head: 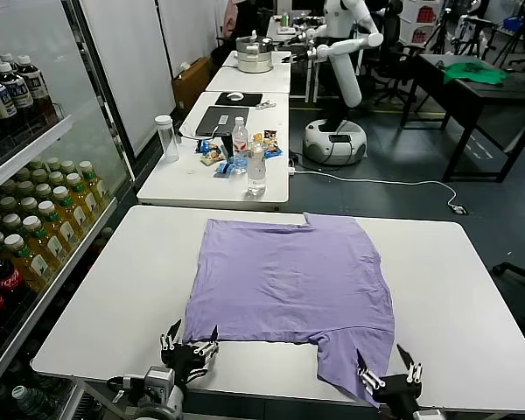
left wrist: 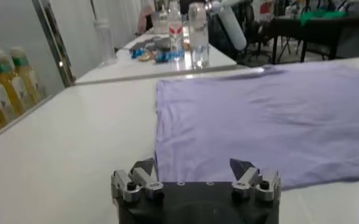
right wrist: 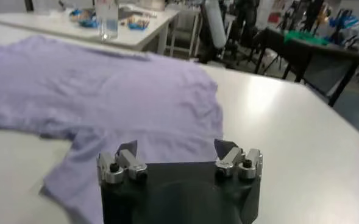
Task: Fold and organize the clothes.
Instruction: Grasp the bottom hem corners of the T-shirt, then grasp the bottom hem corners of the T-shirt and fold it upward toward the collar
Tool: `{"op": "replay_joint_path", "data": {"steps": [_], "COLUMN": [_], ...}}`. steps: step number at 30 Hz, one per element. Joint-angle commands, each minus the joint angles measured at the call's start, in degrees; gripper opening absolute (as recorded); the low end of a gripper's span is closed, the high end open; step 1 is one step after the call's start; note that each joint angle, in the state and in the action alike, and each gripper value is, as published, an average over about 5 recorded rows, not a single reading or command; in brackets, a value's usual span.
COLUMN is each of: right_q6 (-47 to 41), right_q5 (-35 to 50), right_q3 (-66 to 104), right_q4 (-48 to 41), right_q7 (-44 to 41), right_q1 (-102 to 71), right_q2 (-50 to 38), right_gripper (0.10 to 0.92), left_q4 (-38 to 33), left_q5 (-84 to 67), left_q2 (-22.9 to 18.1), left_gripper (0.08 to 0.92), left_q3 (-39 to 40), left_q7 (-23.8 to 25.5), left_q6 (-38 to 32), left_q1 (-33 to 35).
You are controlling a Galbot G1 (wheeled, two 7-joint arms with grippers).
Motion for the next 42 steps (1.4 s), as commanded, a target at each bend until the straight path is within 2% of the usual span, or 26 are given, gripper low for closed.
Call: {"op": "replay_joint_path", "data": {"steps": [1, 4, 7, 16, 23, 26, 31, 35, 42], "right_q6": [-1.2, -1.1, -0.9, -0.3, -0.3, -0.7, -1.9, -3.5, -5.0], "right_q5": [-1.2, -0.8, -0.4, 0.9, 3.9, 5.8, 10.4, 15.1, 19.3], "right_q3": [-2.2, -2.3, -2.5, -2.1, -0.3, 1.8, 6.6, 10.1, 10.6], "right_q4": [-1.7, -2.0, -2.0, -1.2, 1.4, 3.7, 7.2, 7.0, 0.5], "right_q7": [-0.1, 0.1, 0.1, -0.5, -1.5, -1.7, -1.4, -0.9, -0.5], "right_q1": [-0.9, -1.1, -1.4, -1.4, 0.0, 1.2, 5.2, 10.7, 20.7], "right_q2": [0.3, 0.4, 0.5, 0.3, -1.4, -2.6, -5.4, -8.6, -13.7], "right_gripper": [0.792, 0.724, 0.638, 0.388, 0.189, 0.131, 0.123, 0.123, 0.123], "left_q4": [2.6, 2.0, 1.5, 0.6, -2.7, -4.5, -6.9, -6.6, -2.5], "left_q5": [-5.7, -7.2, -8.5, -11.8, -12.4, -12.6, -13.1, -13.9, -15.3], "left_q2": [1.6, 1.7, 1.8, 2.4, 4.2, 5.1, 6.6, 7.9, 9.7], "left_gripper": [0.823, 0.817, 0.765, 0.506, 0.307, 0.22, 0.115, 0.112, 0.112], "left_q3": [0.0, 0.0, 0.0, -0.1, -0.2, -0.2, -0.6, -0.6, 0.4], "left_q7": [-1.3, -1.6, -1.7, -1.3, 0.4, 0.9, 1.6, 1.9, 2.4], "left_q6": [4.2, 4.2, 4.2, 2.5, -0.4, -1.5, -3.1, -3.6, -3.7], "left_q1": [-1.8, -1.4, -1.0, -0.9, 0.0, 0.1, -0.5, -2.1, -7.2]}}
